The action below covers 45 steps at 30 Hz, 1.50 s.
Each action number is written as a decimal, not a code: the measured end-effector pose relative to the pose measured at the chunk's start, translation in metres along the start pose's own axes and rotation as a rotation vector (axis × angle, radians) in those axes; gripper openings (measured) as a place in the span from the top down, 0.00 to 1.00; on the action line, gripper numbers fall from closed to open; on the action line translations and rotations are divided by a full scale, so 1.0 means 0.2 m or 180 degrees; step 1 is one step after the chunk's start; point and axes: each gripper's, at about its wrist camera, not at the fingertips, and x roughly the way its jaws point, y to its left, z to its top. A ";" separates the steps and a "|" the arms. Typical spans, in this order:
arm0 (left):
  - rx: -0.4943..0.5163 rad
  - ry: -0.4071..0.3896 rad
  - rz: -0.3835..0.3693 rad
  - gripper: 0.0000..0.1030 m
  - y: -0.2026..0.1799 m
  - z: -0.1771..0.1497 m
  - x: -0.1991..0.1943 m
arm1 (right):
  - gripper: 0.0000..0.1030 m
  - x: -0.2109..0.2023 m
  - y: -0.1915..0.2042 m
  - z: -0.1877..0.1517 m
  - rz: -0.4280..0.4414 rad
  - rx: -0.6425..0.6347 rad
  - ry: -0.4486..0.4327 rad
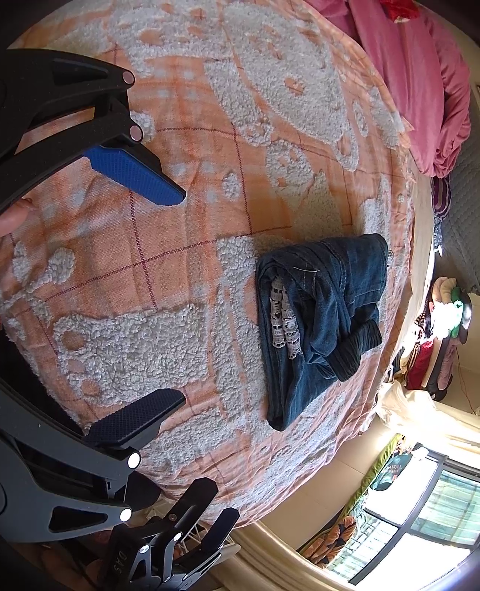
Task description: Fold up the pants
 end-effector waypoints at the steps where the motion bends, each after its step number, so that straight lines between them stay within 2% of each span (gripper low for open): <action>1: -0.0003 -0.0002 0.0003 0.09 0.00 0.00 0.00 | 0.05 0.00 0.00 0.00 -0.0003 -0.0001 -0.0001; 45: -0.0007 -0.0022 0.0095 0.09 0.00 0.01 -0.03 | 0.05 0.00 0.02 0.01 -0.0043 -0.0018 0.0029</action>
